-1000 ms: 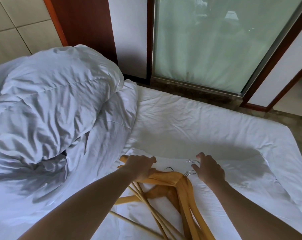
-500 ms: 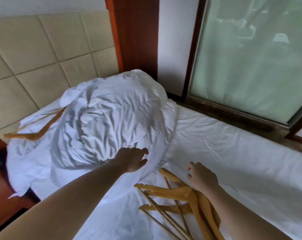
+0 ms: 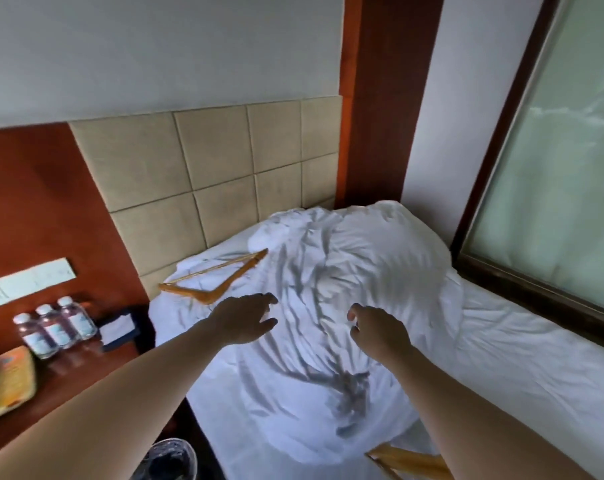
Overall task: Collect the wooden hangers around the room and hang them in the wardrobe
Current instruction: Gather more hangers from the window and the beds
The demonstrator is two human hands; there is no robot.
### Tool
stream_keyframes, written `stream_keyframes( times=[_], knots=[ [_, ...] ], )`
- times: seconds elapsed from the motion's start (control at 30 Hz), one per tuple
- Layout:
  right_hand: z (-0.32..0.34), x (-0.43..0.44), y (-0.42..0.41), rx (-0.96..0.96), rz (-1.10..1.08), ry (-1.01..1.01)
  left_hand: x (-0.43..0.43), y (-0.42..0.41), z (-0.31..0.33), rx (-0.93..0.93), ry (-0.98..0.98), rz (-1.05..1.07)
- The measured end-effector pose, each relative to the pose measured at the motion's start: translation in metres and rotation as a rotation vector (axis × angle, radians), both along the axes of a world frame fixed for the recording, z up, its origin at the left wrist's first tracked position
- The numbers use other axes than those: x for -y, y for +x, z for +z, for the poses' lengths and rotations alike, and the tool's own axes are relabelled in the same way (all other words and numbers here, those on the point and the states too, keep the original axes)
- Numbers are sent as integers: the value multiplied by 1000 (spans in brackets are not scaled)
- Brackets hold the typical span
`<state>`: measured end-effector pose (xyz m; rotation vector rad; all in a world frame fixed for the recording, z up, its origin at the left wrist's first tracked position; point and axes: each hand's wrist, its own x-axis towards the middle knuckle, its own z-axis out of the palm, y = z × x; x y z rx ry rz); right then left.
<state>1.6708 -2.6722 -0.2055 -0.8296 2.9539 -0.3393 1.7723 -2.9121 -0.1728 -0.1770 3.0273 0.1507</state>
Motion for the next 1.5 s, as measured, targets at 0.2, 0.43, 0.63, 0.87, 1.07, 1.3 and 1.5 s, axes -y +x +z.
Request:
stream_keyframes(
  times=[0.2, 0.43, 0.63, 0.87, 1.07, 1.3, 1.5],
  knots=[
    [25, 128, 19, -3, 124, -34, 121, 34, 18, 72, -33, 81],
    [21, 217, 13, -10, 226, 34, 201, 46, 6, 125, -34, 134],
    [-3, 279, -14, -7, 301, 55, 248, 25, -25, 139, -20, 151],
    [-40, 364, -81, 51, 364, 94, 312, -44, -72, 202, 42, 171],
    [-87, 423, -139, 101, 420, 160, 355, -111, -126, 278, 116, 157],
    [-152, 481, -181, 156, 512, 232, 399, -162, -189, 388, 181, 156],
    [-197, 506, -197, 156, 580, 244, 416, -186, -232, 387, 201, 168]
  ],
)
